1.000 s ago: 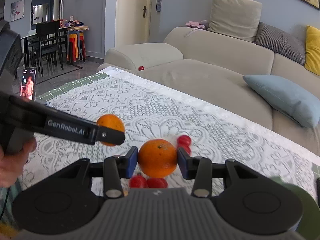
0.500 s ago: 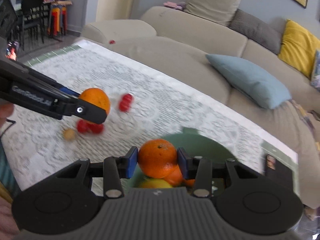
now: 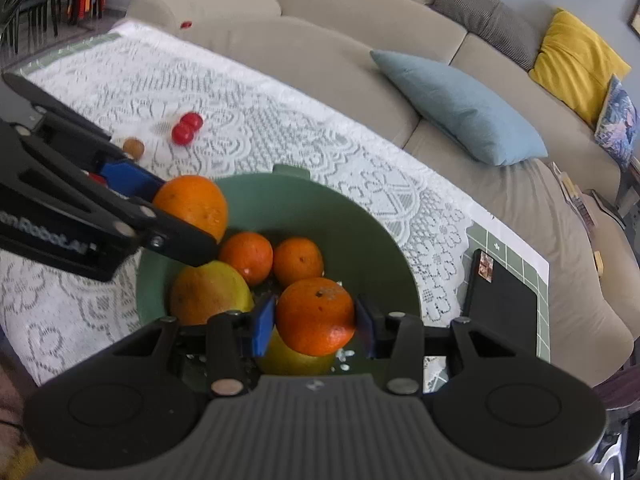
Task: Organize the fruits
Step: 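Carry both mandarins over the green colander and lower them inside, then open both tools and withdraw them toward the tomatoes and brown fruit, then grasp the small brown fruit with the left tool while the right tool grasps a red tomato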
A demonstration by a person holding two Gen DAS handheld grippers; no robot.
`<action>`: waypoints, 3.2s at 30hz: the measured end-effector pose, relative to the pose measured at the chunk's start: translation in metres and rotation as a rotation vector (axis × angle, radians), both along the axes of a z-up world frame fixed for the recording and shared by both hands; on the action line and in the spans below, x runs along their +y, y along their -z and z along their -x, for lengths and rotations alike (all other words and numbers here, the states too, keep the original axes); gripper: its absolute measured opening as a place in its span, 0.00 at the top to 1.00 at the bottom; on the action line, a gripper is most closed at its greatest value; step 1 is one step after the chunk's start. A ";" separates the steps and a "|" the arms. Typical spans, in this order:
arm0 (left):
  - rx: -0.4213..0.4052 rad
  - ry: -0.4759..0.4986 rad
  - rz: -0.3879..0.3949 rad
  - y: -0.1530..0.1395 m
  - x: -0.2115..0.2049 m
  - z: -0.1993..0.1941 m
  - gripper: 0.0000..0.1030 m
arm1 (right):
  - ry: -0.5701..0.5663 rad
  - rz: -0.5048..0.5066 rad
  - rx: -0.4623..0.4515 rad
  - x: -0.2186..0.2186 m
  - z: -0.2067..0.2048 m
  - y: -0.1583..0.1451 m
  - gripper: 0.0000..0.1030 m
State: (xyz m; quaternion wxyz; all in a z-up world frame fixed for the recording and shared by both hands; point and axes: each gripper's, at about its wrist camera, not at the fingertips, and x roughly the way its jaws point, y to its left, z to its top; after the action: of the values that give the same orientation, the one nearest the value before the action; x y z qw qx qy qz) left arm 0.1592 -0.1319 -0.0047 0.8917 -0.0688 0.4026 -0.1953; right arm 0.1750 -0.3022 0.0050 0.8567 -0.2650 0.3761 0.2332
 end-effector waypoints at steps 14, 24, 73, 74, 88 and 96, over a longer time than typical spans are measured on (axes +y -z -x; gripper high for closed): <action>0.046 0.010 -0.032 0.018 -0.002 -0.014 0.56 | -0.033 0.054 0.030 0.008 -0.016 0.008 0.61; 0.052 0.033 -0.018 0.021 -0.004 -0.024 0.56 | -0.076 0.099 0.031 0.024 -0.029 0.015 0.60; -0.133 -0.232 -0.065 -0.001 0.137 0.050 0.41 | -0.047 -0.263 -0.175 0.124 0.049 0.005 0.29; -0.140 -0.240 -0.063 0.000 0.142 0.053 0.41 | -0.037 -0.271 -0.190 0.128 0.053 0.007 0.29; -0.207 -0.308 -0.086 0.039 0.179 0.084 0.42 | 0.062 -0.431 -0.225 0.154 0.082 0.059 0.35; -0.223 -0.223 -0.148 0.058 0.165 0.085 0.50 | 0.115 -0.440 -0.133 0.155 0.070 0.086 0.51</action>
State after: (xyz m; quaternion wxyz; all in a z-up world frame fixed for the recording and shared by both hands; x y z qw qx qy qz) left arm 0.0747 0.0333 -0.0623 0.9496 -0.0249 0.3042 -0.0716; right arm 0.1053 -0.1471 -0.0809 0.9285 -0.0649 0.2736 0.2425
